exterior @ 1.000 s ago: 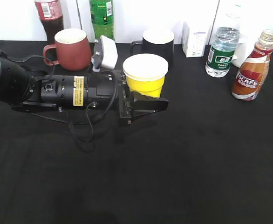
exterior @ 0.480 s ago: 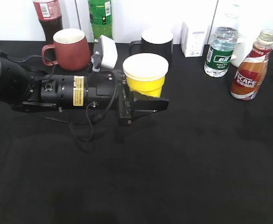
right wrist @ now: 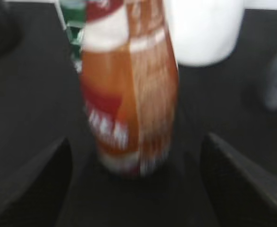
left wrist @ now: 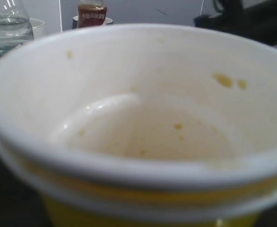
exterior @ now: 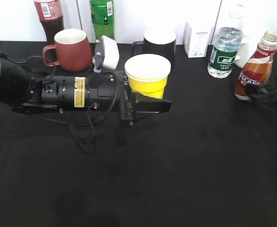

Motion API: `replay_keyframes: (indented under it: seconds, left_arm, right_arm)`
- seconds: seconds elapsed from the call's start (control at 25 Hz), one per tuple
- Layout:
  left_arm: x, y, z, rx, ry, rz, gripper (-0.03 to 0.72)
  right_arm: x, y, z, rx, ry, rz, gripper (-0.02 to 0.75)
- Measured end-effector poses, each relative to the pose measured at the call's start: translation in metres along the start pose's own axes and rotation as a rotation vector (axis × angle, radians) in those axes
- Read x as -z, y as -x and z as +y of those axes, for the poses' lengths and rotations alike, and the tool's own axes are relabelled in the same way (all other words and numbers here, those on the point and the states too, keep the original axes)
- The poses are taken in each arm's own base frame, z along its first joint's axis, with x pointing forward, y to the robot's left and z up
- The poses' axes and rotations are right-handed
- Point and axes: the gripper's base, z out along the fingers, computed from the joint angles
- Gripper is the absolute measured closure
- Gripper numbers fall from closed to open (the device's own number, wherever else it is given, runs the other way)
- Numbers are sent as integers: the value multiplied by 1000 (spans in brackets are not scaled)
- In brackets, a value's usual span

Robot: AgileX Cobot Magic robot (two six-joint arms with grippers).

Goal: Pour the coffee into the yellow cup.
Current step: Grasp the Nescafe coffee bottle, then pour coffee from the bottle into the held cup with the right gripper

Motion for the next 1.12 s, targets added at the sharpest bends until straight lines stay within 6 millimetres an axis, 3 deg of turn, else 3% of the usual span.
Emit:
replay_keyframes:
  seconds: [0.24,0.4,0.68,0.76,0.88,1.0,1.12]
  left_arm:
    - [0,0,0,2,0,0,253]
    - [0,0,0,3,0,0,253]
    - [0,-1,1,3,10,13,253]
    - [-1,1,3,-6,15,14,253]
    - [-16,17,1,-47,-14,-17,253]
    - [-37,21,-15,-43,-30,-7,253]
    - [-56,20,-35,-43,-50,28,253]
  right_arm:
    - [-46,-9,-2,4,22,-62,87]
    - [-49,-12,-1,3,31,-98,193]
    - [-47,-14,-1,0,28,-99,195]
    - [-35,-11,4,36,72,-86,195]
    - [-2,26,15,149,155,-156,195]
    - [29,62,23,321,193,-227,195]
    - [51,81,31,467,243,-316,195]
